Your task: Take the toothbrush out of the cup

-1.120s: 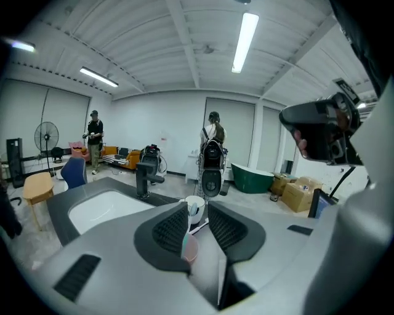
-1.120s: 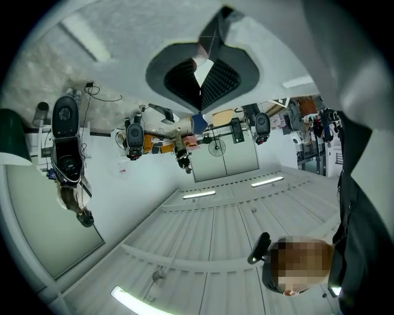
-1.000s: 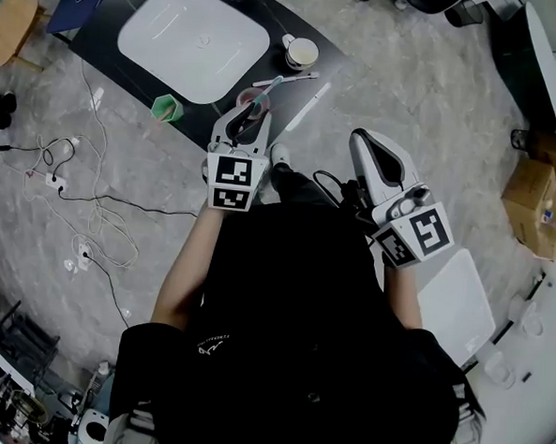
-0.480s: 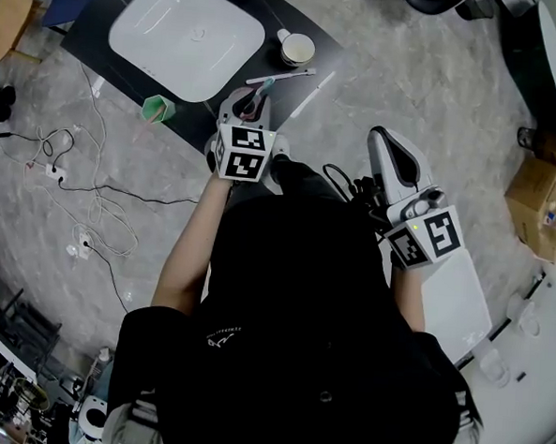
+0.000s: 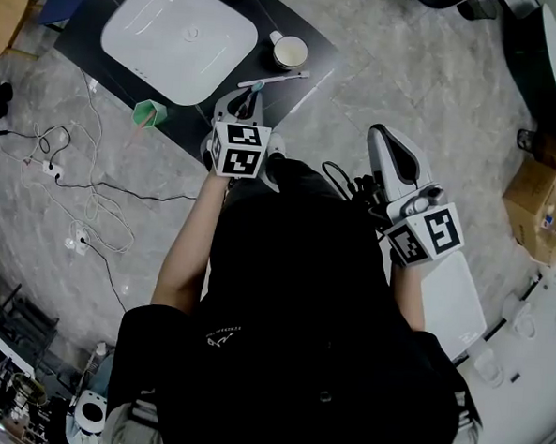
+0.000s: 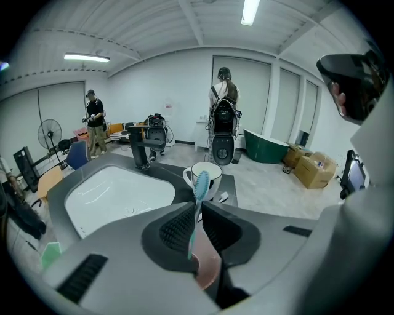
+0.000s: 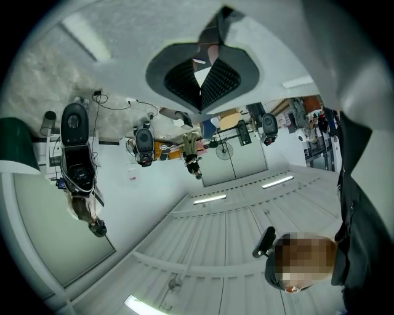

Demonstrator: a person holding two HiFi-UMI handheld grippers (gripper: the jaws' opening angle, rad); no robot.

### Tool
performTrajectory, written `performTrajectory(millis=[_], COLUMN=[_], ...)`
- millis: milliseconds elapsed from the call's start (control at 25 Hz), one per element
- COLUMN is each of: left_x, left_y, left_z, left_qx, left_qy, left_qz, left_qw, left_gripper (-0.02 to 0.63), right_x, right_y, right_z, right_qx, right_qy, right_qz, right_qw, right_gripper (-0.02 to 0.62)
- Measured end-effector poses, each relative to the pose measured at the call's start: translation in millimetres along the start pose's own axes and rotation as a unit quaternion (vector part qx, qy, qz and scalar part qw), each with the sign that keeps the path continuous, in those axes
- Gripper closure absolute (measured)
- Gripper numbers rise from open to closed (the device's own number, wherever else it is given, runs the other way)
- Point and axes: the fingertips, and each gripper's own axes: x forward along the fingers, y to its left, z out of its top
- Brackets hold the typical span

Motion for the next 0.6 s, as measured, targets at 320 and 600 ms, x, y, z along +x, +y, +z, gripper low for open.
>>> performTrajectory(millis=[320,600], left_x=[-1,-9], left_y=[1,3], left_z=[1,4], left_qx=[-0.021,-0.025], left_qy=[-0.011,-0.030], left_qz=[0.003,0.011], left_qw=[0.9997,0.9992], left_gripper=[0.580,0.581], right_x=[5,6], right_y=[-6,-4], right_z=[-3,-4], right_qx=[0.001,0.001], right_qy=[0.007,0.008], right_qz=[0.005,0.011], right_qw=[1.000,1.000], right_gripper=[0.589,0.589])
